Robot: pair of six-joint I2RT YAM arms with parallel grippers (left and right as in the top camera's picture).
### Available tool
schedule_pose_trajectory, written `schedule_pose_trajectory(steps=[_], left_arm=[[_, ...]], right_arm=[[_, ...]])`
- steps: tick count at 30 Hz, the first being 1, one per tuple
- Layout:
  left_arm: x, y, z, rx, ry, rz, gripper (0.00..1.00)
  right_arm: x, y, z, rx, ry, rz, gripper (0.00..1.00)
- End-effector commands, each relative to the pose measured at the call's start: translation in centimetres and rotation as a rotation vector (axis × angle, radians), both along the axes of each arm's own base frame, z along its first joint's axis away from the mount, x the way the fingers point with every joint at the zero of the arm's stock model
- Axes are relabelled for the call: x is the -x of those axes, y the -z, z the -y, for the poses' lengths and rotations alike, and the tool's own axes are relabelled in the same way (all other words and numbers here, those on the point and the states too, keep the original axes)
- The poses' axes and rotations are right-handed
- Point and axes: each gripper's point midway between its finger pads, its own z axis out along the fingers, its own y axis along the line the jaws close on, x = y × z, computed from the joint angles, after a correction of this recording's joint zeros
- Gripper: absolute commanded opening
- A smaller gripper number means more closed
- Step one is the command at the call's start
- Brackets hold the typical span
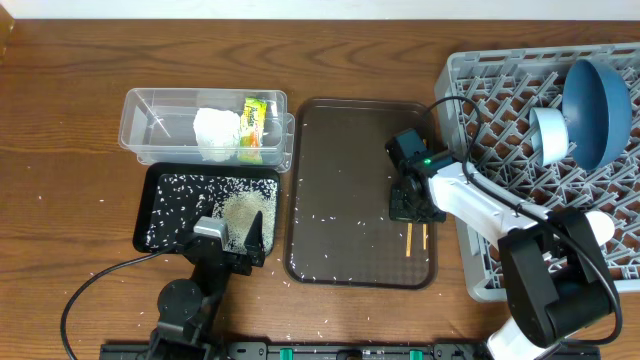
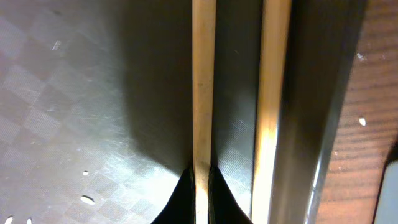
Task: Sort waste into correct bins and load items into the dishwasher rack
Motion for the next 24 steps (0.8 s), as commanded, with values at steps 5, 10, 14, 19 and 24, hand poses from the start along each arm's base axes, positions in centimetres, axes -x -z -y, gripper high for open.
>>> schedule_pose_trajectory(steps=[5, 10, 14, 19, 24], left_arm=[[0.0, 1.5, -0.1, 0.0, -0.008, -0.035, 0.9], [0.0, 1.5, -0.1, 0.0, -0.008, -0.035, 0.9], [0.0, 1.5, -0.1, 0.0, -0.007, -0.035, 0.9], [0.0, 1.5, -0.1, 0.0, -0.007, -0.035, 0.9], [0.0, 1.5, -0.1, 0.0, -0.008, -0.035, 0.9]], right_arm=[[-2.4, -6.7, -0.6, -0.11, -0.257, 0.207, 0.01], [-4.1, -14.6, 3.0, -0.1, -0.299, 0.472, 0.01], [-5.5, -18.3, 7.1, -0.061, -0.225, 0.616, 0.01], [-7.8, -18.2, 10.7, 0.003, -0.191, 0.661, 0.01], [-8.7, -13.7, 12.2, 0.087, -0.196, 0.535, 0.01]])
